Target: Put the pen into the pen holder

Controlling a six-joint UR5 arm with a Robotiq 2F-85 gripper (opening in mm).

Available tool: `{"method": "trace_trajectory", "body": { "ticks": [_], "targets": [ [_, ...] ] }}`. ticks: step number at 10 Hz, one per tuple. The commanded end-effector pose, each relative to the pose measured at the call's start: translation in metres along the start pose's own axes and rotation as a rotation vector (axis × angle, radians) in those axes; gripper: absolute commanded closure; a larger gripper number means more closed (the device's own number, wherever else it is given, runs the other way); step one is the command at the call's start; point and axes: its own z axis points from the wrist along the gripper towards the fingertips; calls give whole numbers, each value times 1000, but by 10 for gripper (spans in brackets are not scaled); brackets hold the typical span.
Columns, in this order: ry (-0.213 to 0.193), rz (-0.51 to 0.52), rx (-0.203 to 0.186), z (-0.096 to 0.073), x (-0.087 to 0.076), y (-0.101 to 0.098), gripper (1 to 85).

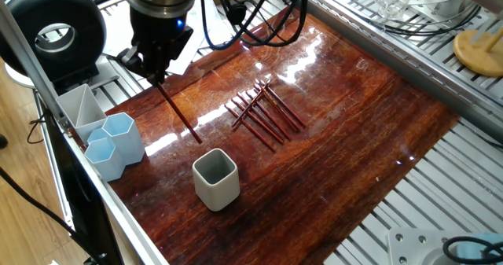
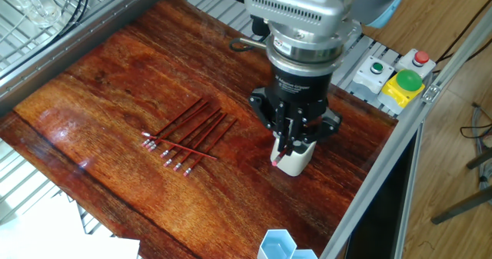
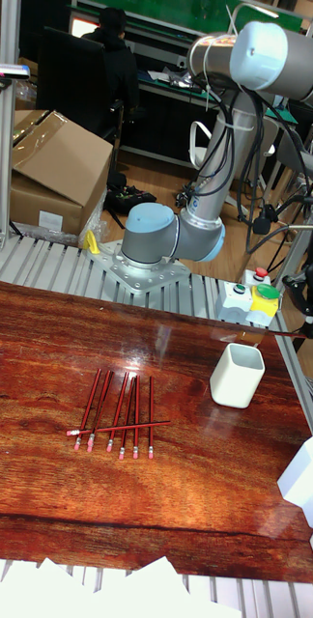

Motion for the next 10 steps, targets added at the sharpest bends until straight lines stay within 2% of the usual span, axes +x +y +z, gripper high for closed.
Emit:
{"method": "trace_trajectory", "body": {
  "ticks": [1, 2, 3, 5, 6, 7, 8, 10],
  "targets": [
    [-40, -36, 23, -21, 4, 1, 847],
    [-70, -52, 22, -33, 11, 4, 847],
    [-118, -68, 4, -36, 13, 6, 847],
    [-208, -92, -37, -26, 10, 10, 847],
    [-232, -100, -50, -17, 13, 11, 847],
    [-216, -93, -34, -9, 23, 7, 847],
    [-173, -92, -13, -8, 34, 2, 847],
    [-145, -84, -25, -7, 41, 5, 847]
  ]
}}
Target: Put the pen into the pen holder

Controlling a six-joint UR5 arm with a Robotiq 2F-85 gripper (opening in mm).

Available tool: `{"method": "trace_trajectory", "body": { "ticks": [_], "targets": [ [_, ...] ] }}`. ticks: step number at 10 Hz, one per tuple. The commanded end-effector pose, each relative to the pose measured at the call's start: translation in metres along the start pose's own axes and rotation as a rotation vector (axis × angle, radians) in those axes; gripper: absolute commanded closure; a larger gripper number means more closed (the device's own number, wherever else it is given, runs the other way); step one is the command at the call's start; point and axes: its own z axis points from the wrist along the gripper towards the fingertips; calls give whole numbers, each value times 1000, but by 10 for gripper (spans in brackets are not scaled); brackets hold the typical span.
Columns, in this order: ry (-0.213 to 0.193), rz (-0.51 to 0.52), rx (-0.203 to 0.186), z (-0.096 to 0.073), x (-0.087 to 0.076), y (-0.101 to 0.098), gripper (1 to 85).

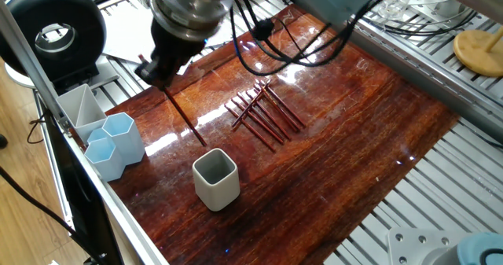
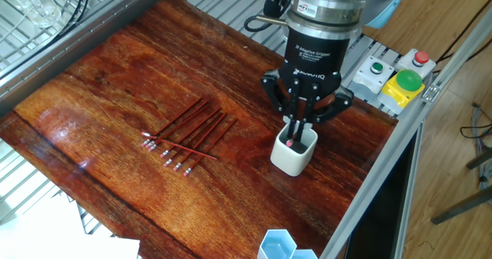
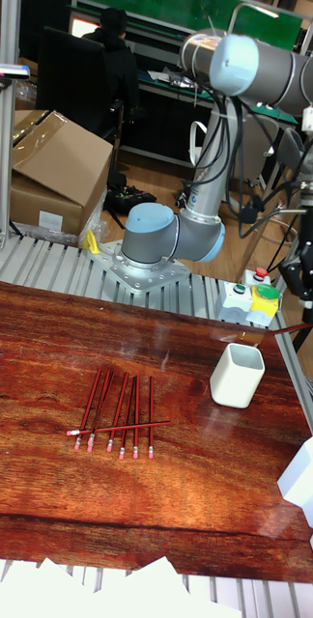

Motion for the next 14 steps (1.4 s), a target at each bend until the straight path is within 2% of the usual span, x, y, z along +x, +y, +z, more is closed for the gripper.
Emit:
{"method": "trace_trajectory", "body": {
  "ticks": [1, 2, 3, 4, 5, 7, 8, 11, 12, 14],
  "targets": [
    [65, 21, -4, 1, 26, 0, 847],
    [119, 34, 24, 0, 40, -7, 847],
    [105, 20, 0, 0, 36, -1, 847],
    [86, 53, -48, 0, 31, 12, 847],
    [94, 46, -20, 0, 33, 5, 847],
    [30, 9, -13, -18, 41, 6, 847],
    [5, -18, -4, -20, 42, 2, 847],
    [-104, -34, -29, -11, 32, 8, 847],
    [-119, -63, -14, -9, 29, 4, 847],
    [-142, -77, -17, -3, 31, 3, 847]
  ]
}}
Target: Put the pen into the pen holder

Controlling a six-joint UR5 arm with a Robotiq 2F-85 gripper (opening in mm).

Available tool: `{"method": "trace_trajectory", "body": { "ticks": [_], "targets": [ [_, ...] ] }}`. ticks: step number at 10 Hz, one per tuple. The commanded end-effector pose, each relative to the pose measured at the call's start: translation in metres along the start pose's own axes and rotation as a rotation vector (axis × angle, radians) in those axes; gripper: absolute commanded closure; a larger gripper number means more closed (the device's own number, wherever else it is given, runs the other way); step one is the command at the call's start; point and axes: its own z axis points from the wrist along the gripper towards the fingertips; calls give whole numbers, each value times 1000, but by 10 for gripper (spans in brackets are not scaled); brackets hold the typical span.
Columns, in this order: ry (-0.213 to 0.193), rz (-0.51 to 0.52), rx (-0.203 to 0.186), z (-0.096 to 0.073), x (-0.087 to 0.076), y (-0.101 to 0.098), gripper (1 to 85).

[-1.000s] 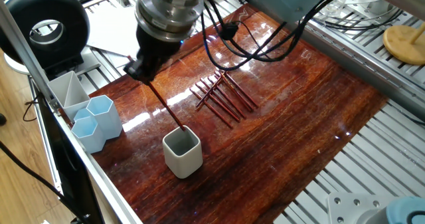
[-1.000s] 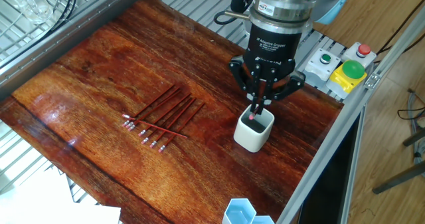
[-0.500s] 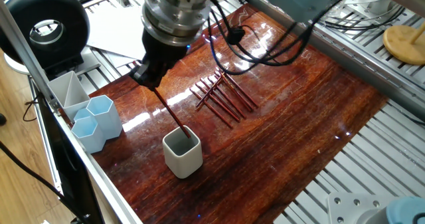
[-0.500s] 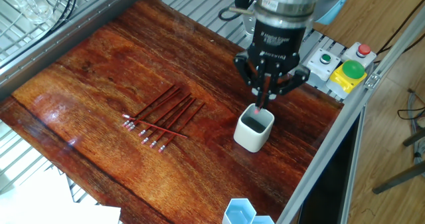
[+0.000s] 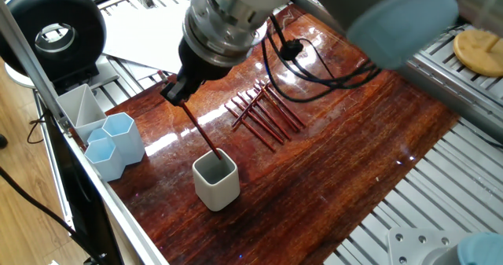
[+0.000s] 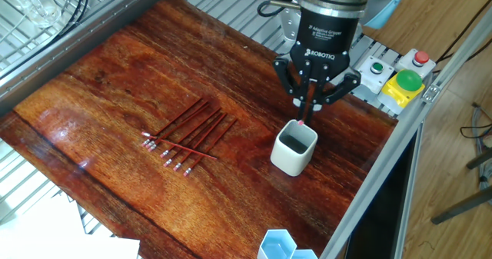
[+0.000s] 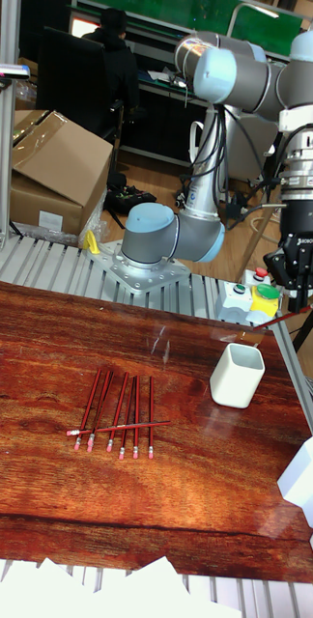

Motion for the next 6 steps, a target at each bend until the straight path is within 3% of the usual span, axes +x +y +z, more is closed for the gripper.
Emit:
{"method": "trace_trajectory", "body": {
  "ticks": [1, 6],
  "targets": [
    [-55, -30, -5, 10, 3, -5, 847],
    [-89, -26, -10, 25, 5, -7, 847]
  ]
}}
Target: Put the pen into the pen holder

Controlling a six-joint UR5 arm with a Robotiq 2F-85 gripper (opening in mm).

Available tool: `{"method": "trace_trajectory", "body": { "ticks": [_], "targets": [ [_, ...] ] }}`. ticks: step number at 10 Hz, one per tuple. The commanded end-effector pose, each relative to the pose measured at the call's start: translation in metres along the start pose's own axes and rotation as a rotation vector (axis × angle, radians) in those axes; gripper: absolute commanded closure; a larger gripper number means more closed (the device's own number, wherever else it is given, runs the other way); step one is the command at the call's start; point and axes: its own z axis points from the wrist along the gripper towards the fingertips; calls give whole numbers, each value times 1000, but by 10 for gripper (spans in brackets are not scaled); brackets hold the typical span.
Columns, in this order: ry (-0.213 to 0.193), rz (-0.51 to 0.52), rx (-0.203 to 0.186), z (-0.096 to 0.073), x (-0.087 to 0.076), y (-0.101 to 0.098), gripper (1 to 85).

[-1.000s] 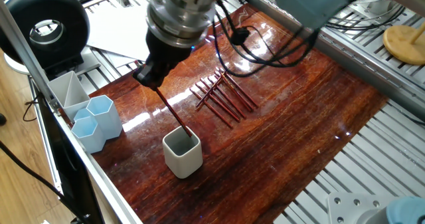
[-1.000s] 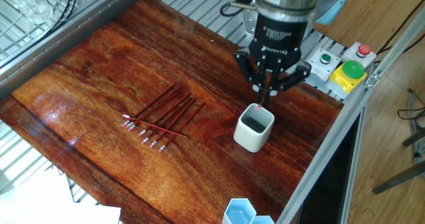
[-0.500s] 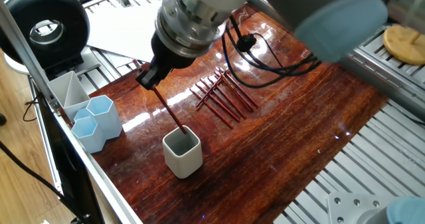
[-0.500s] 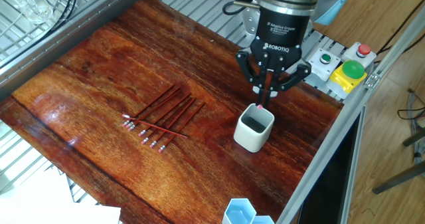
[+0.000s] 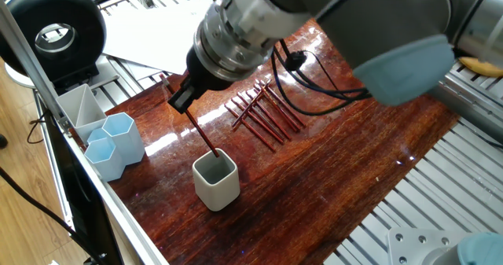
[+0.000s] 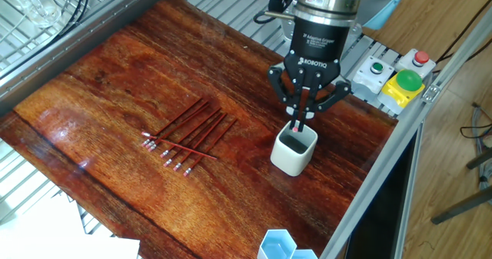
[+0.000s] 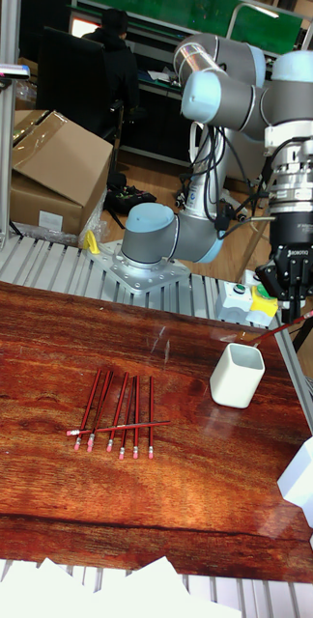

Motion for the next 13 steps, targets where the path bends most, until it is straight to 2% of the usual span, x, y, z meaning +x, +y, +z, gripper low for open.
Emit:
{"method": "trace_trajectory", "body": {
  "ticks": [1, 7, 10, 13],
  "targets": [
    [-29, 13, -11, 10, 3, 2, 847],
    [-34, 20, -16, 22, 18, 3, 847],
    [-14, 29, -16, 25, 29, 4, 847],
    [-27, 32, -14, 25, 34, 2, 847]
  ]
}}
